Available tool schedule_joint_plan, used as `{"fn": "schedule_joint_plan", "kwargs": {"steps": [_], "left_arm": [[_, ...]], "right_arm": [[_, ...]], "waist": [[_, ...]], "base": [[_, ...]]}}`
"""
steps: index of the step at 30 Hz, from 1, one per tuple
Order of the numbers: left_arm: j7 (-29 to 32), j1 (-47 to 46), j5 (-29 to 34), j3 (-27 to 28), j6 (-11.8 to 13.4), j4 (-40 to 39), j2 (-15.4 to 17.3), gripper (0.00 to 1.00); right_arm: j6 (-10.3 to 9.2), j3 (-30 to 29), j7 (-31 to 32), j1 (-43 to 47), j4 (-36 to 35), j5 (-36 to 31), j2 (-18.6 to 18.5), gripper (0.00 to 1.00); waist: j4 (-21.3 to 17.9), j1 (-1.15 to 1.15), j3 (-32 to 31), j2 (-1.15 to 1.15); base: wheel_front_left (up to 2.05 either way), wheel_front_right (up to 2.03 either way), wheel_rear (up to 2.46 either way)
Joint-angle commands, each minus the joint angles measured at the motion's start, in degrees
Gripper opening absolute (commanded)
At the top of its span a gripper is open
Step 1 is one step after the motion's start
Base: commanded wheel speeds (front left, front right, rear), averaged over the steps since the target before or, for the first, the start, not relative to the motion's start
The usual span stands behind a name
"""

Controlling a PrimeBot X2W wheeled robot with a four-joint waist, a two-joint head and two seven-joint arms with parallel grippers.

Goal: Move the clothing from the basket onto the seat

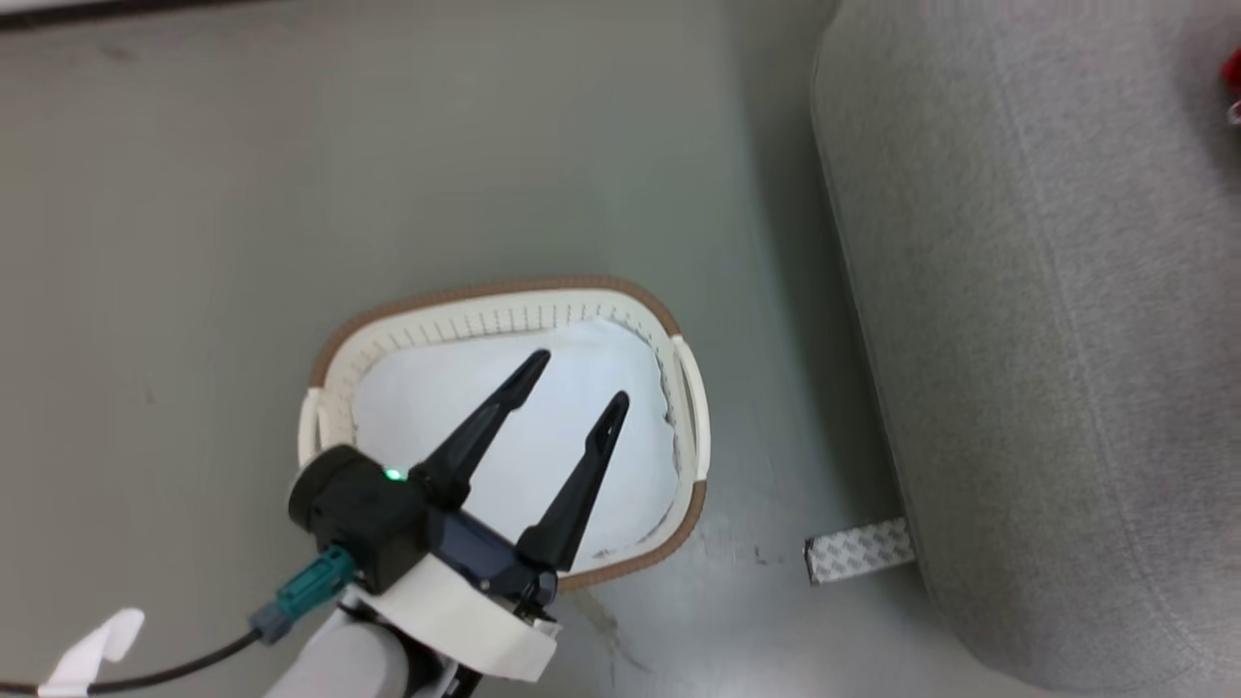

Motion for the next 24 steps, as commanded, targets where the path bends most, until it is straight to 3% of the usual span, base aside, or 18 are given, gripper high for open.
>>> {"fn": "schedule_joint_plan", "kwargs": {"steps": [1,10,24], "left_arm": [[-1.0,1.6,-1.1,0.2,0.3,1.0,-0.5,1.00],[-3.5,6.1,-3.9,1.8,2.0,4.5,-1.8,1.00],[-4.9,8.2,-5.1,4.1,2.8,6.5,-3.8,1.00]], "right_arm": [[-0.13,0.6,-0.2,3.2,-1.4,0.8,-0.2,1.00],[-0.13,3.1,-0.2,12.0,-4.5,2.8,0.4,1.00],[-0.13,5.6,-0.2,14.6,-4.8,3.5,-0.1,1.00]], "waist": [[0.9,0.00,-5.1,0.00],[2.1,0.00,-12.3,0.00],[3.9,0.00,-15.7,0.00]], "base": [[0.00,0.00,0.00],[0.00,0.00,0.00],[0.00,0.00,0.00]]}}
